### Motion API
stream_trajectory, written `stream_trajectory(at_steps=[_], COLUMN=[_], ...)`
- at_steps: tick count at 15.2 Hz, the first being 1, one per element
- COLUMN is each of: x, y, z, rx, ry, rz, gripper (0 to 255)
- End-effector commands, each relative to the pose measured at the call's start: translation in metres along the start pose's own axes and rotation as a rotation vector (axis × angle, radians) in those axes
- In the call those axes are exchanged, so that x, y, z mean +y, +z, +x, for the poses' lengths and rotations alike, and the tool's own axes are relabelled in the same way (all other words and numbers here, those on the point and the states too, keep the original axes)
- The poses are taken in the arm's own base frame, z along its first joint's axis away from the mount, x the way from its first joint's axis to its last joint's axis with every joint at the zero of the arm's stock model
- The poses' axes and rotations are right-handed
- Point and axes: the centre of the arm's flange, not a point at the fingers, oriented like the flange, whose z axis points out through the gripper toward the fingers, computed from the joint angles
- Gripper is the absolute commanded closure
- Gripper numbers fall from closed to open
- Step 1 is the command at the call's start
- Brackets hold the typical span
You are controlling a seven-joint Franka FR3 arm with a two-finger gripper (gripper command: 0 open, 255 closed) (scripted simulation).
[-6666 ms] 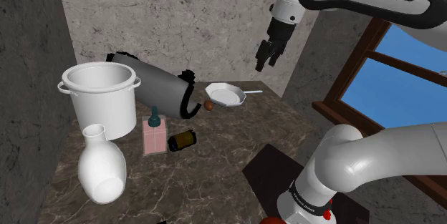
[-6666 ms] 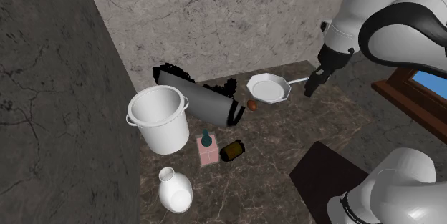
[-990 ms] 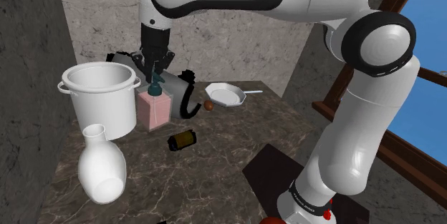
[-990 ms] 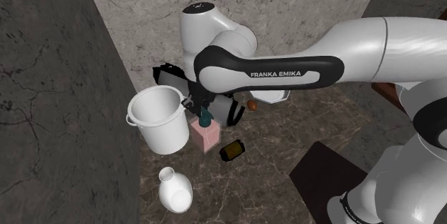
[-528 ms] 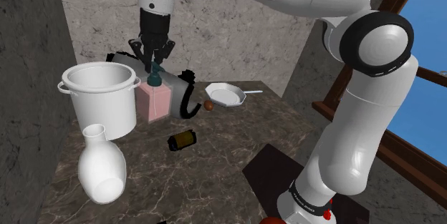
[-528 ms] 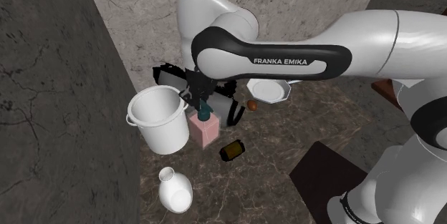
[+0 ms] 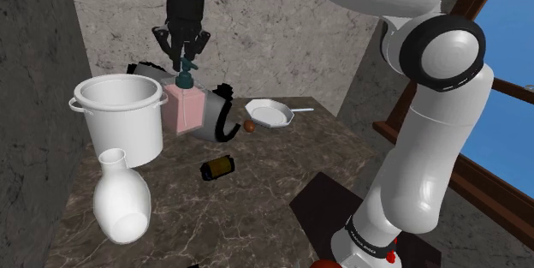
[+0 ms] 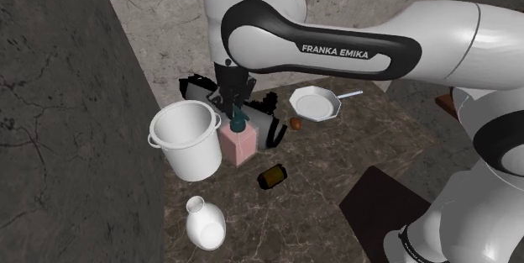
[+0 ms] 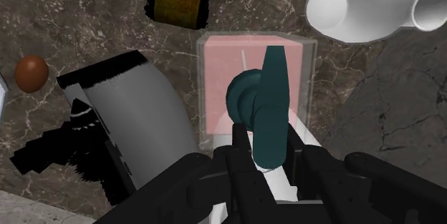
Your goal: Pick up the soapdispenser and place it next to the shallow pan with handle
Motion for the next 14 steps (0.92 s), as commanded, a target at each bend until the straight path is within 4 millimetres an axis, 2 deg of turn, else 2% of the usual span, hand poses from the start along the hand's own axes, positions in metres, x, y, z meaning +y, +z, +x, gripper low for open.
stream_trajectory(at_steps=[1, 7, 14], x=[0.000, -0.002, 0.088], y=[-0.011, -0.039, -0.029], z=[0.000, 0.002, -0.018], rx=[0.000, 0.000, 0.000], ry=[0.000, 0.000, 0.000], rz=[0.000, 0.000, 0.000], gripper=[255, 255, 255])
